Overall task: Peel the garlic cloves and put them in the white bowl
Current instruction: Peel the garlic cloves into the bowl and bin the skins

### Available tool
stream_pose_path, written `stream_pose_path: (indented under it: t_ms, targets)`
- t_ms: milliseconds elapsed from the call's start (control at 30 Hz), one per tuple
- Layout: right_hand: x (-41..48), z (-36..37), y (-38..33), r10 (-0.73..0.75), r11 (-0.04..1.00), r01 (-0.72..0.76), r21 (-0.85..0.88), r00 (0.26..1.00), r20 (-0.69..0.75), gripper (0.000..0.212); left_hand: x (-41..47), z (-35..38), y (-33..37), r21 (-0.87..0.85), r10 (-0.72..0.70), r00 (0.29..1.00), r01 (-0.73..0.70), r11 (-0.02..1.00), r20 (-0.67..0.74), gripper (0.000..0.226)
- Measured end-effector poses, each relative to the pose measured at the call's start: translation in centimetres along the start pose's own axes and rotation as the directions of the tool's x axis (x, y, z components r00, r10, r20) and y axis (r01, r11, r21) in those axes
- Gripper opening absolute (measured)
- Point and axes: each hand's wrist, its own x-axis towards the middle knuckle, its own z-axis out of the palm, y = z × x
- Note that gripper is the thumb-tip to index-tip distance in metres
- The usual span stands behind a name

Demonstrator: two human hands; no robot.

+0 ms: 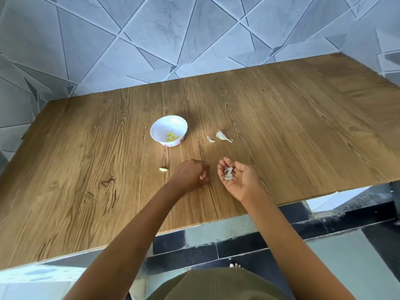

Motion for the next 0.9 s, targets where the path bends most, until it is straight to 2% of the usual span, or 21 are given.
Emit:
stream_pose_path:
  t_ms: [33, 100, 167, 233, 333, 533, 733, 900]
  targets:
    - [-0.1, 0.0, -0.1, -0.003, 1.000, 0.003, 0.012, 1.000, 0.001, 0.032, 0.1, 0.0, -0.5, -0.135, -0.024, 0.997, 0.015, 0.991, -0.067, 0.003]
    - [-0.2, -0.1, -0.1, -0.008, 1.000, 0.008, 0.012, 1.000, -0.003, 0.032, 0.3, -0.4, -1.0, -0.391, -0.084, 0.972, -0.008, 0.920, -0.219, 0.012]
    - [-0.3, 0.0, 0.0, -0.008, 1.000, 0.008, 0.015, 1.000, -0.011, 0.031, 0.5, -1.4, -0.2, -0.499, -0.070, 0.962, -0.073, 0.864, -0.263, 0.009]
    - [-0.4, 0.1, 0.2, -0.005, 1.000, 0.005, 0.011, 1.000, -0.029, 0.031, 0.9, -2.1, 1.0, -0.433, 0.053, 0.964, -0.167, 0.886, -0.262, 0.007]
    - [-0.4, 0.2, 0.5, -0.001, 1.000, 0.000, -0.023, 0.999, -0.053, 0.024, 1.3, -1.6, 2.0, -0.205, 0.170, 0.958, -0.219, 0.954, -0.233, 0.019]
    - [-0.8, 0.3, 0.2, 0.001, 1.000, -0.001, -0.016, 0.999, -0.034, 0.027, 1.0, -1.0, 2.6, -0.121, 0.055, 0.950, -0.096, 0.988, -0.308, 0.013]
    - [-0.2, 0.4, 0.2, 0.011, 0.999, -0.012, -0.038, 1.000, -0.028, 0.023, 0.7, -1.3, 2.5, -0.081, 0.101, 0.972, -0.121, 0.989, -0.214, 0.022]
    - [0.0, 0.8, 0.4, 0.026, 0.998, -0.026, -0.062, 1.000, -0.010, 0.024, 0.5, -1.6, 2.4, -0.067, 0.092, 0.964, -0.111, 0.992, -0.249, 0.019]
